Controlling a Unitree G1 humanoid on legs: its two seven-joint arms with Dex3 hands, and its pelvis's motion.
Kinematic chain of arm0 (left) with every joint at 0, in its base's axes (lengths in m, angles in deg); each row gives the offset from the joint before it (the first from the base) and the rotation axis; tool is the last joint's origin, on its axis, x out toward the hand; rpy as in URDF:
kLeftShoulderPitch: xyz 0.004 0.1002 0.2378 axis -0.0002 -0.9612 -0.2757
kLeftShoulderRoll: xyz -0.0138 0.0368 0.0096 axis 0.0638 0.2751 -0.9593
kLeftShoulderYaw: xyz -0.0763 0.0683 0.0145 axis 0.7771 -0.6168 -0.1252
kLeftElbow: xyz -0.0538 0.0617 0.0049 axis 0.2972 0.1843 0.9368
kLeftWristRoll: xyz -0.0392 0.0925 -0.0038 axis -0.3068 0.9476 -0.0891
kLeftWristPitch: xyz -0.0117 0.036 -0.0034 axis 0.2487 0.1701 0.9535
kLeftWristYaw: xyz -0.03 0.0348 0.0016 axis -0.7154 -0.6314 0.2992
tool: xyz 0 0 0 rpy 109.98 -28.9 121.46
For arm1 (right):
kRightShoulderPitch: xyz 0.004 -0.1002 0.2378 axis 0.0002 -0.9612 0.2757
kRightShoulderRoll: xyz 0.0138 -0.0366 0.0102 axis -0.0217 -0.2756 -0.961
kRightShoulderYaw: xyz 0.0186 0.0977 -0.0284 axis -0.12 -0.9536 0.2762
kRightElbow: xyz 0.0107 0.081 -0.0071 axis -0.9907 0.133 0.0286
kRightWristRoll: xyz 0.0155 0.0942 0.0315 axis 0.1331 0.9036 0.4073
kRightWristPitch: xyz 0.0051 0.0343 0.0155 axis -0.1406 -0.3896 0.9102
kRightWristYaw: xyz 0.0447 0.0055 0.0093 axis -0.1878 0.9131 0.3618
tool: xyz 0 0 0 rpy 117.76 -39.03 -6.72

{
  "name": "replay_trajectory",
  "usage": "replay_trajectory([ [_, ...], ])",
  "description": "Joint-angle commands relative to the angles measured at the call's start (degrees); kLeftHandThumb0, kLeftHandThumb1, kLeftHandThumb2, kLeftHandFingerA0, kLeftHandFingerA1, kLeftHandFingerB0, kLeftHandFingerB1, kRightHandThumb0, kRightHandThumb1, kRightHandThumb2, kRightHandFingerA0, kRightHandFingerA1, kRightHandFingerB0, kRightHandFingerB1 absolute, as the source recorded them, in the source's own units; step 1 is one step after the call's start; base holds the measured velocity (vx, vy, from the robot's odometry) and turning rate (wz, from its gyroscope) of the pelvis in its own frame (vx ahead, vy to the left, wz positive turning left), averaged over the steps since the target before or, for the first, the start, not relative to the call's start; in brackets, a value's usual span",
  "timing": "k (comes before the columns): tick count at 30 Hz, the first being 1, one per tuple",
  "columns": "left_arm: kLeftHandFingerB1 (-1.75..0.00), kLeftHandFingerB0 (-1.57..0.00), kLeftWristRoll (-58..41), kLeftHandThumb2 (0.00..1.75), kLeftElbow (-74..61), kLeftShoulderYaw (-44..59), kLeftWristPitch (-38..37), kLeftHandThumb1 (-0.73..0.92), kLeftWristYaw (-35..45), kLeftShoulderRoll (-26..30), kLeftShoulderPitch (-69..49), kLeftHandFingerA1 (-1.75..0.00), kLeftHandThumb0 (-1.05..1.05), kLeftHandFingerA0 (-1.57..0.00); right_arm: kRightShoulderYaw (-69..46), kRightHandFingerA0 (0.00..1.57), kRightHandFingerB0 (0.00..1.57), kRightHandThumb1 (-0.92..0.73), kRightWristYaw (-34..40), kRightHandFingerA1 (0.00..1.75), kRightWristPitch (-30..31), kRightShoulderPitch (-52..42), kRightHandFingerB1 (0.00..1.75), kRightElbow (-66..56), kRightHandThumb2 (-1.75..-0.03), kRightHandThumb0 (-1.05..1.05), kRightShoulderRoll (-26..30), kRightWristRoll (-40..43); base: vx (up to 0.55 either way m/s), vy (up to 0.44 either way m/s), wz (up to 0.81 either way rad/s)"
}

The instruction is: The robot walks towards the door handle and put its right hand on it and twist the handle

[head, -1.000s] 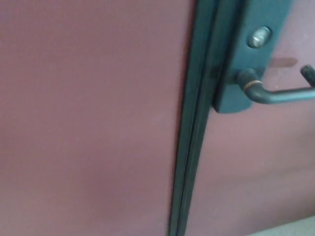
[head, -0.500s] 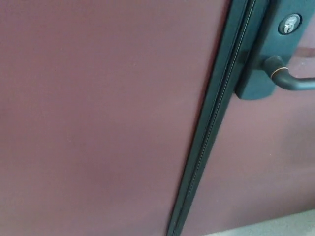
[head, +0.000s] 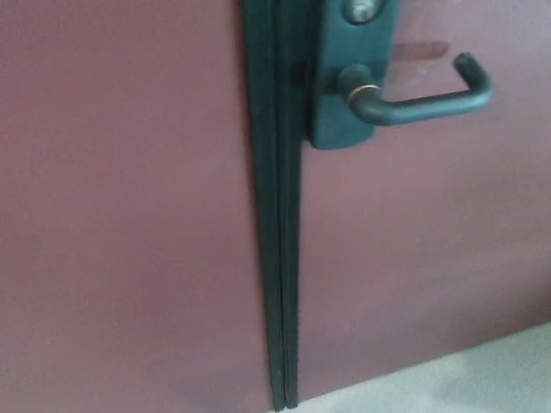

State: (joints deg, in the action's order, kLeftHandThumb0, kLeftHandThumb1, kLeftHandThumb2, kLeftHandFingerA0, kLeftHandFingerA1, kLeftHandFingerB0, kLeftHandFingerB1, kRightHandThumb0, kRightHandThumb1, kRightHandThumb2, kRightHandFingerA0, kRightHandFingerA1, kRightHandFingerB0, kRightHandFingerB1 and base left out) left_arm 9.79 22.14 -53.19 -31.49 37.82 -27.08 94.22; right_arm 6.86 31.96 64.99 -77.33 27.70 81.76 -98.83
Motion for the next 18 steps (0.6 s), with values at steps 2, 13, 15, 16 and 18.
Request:
replay_trajectory([
  [2,-0.48,-0.35,0.23,0.81,0.02,0.25,-0.01,0.51,0.41,0.49,-1.87,-0.56,-0.48,-0.55,0.25,0.59,0.41,-0.58,-0.95,0.54,0.58,-0.68,0.47,0.08,-0.79,-0.44,-0.90,-0.14,0.00,0.000,0.00],
  [13,-0.48,-0.34,1.08,0.80,0.00,-0.59,-0.42,0.51,0.48,0.99,-1.28,-0.56,-0.48,-0.54,0.88,0.58,0.39,-0.58,-1.04,0.53,0.59,-0.54,0.46,-0.03,-0.78,-0.43,-1.07,-0.59,0.03,0.040,0.05],
  [15,-0.48,-0.34,0.97,0.80,-0.04,-0.61,-0.47,0.51,0.56,1.05,-1.41,-0.56,-0.48,-0.54,0.95,0.58,0.38,-0.58,-1.12,0.53,0.65,-0.67,0.46,0.02,-0.78,-0.43,-1.12,-0.53,0.00,0.000,0.00],
  [16,-0.48,-0.34,0.93,0.80,-0.07,-0.62,-0.49,0.51,0.62,1.06,-1.43,-0.56,-0.47,-0.55,0.95,0.58,0.38,-0.58,-1.19,0.53,0.66,-0.67,0.46,0.02,-0.78,-0.44,-1.12,-0.48,0.00,0.000,0.00],
  [18,-0.48,-0.34,1.03,0.80,-0.10,-0.79,-0.57,0.51,0.64,1.17,-1.48,-0.56,-0.47,-0.55,0.93,0.59,0.38,-0.58,-1.28,0.53,0.60,-0.76,0.46,0.01,-0.78,-0.44,-1.22,-0.36,0.02,-0.041,0.00],
])
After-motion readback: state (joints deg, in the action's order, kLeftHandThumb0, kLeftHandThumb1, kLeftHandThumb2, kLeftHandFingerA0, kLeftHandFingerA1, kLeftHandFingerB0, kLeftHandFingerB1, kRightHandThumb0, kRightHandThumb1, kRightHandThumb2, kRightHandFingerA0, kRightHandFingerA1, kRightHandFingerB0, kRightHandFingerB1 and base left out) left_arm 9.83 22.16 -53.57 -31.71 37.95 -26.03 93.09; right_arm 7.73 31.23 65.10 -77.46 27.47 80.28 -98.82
